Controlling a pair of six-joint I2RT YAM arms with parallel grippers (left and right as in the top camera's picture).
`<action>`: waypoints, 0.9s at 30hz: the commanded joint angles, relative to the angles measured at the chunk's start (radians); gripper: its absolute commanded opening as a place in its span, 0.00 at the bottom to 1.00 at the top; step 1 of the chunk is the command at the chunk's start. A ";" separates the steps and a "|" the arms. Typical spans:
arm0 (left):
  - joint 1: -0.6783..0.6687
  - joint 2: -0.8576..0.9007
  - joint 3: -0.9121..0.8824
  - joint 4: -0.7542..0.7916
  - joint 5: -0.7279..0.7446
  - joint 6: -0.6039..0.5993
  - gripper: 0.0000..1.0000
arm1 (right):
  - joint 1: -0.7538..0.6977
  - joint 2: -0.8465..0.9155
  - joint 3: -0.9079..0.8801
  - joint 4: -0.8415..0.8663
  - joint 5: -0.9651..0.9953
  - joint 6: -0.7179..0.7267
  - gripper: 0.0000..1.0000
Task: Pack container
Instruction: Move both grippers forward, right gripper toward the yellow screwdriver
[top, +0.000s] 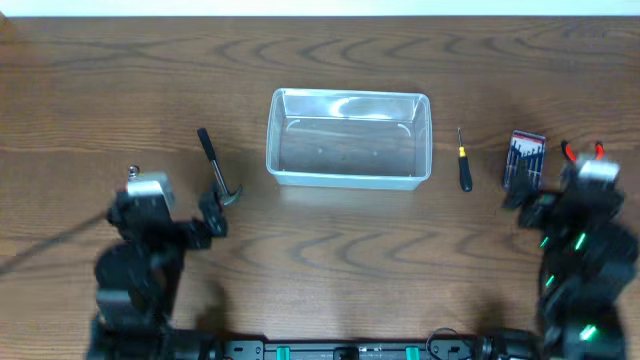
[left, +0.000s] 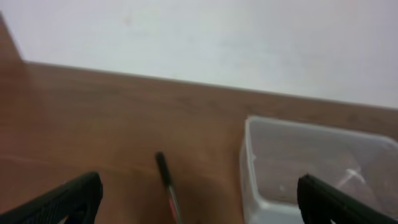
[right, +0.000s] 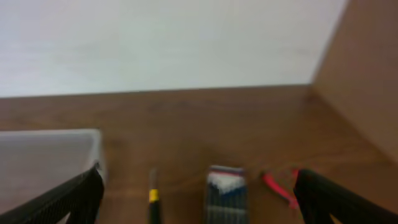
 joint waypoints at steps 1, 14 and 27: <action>0.000 0.200 0.187 -0.117 -0.051 0.017 0.98 | -0.059 0.253 0.270 -0.167 -0.025 -0.031 0.99; 0.000 0.622 0.454 -0.459 0.086 0.016 0.98 | -0.080 0.970 0.983 -0.849 -0.060 -0.078 0.99; 0.000 0.644 0.454 -0.467 0.084 0.016 0.98 | 0.058 1.302 0.983 -0.872 0.002 -0.087 0.99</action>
